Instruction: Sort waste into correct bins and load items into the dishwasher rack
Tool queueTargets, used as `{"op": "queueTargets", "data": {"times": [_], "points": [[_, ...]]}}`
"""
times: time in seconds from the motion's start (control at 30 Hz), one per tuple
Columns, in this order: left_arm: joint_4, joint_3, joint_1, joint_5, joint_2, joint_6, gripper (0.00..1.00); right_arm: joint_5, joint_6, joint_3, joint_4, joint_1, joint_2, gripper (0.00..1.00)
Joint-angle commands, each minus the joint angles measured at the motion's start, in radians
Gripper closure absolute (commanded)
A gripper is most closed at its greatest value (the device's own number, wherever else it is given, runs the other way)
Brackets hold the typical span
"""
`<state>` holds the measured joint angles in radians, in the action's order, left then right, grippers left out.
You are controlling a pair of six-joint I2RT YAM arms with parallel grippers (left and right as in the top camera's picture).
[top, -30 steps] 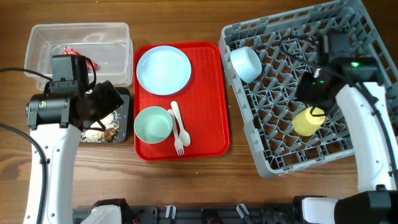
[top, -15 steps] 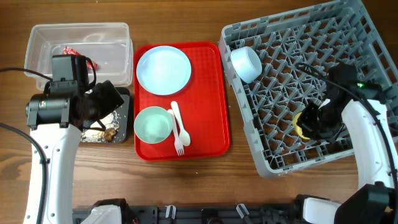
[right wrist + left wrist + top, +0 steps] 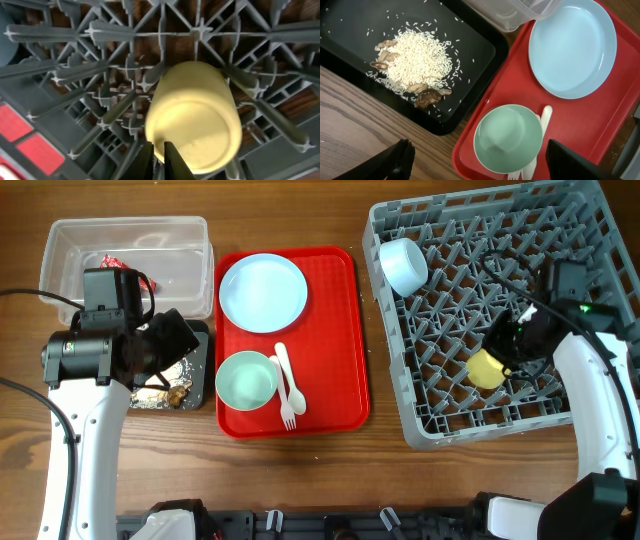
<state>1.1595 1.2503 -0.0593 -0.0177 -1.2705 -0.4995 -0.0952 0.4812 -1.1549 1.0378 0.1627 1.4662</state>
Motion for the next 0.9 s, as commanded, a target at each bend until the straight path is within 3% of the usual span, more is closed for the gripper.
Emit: {"op": "queueTargets", "data": {"times": [0.0, 0.17, 0.27, 0.5, 0.87], "points": [[-0.003, 0.005, -0.005, 0.001, 0.008, -0.005, 0.14, 0.042, -0.068, -0.006, -0.008, 0.002, 0.008, 0.89], [-0.003, 0.005, -0.005, 0.001, 0.008, -0.006, 0.14, -0.085, -0.233, -0.006, -0.025, -0.008, -0.120, 0.88], [-0.003, 0.005, -0.005, 0.001, 0.008, -0.006, 0.14, -0.097, -0.272, -0.002, 0.016, -0.110, -0.172, 0.88], [-0.003, 0.005, -0.005, 0.001, 0.008, -0.006, 0.14, -0.098, -0.215, 0.142, 0.010, -0.358, -0.106, 0.88], [0.000, 0.005, -0.005, 0.001, 0.008, -0.006, 0.14, -0.177, -0.111, 0.219, -0.160, -0.519, -0.047, 0.89]]}}
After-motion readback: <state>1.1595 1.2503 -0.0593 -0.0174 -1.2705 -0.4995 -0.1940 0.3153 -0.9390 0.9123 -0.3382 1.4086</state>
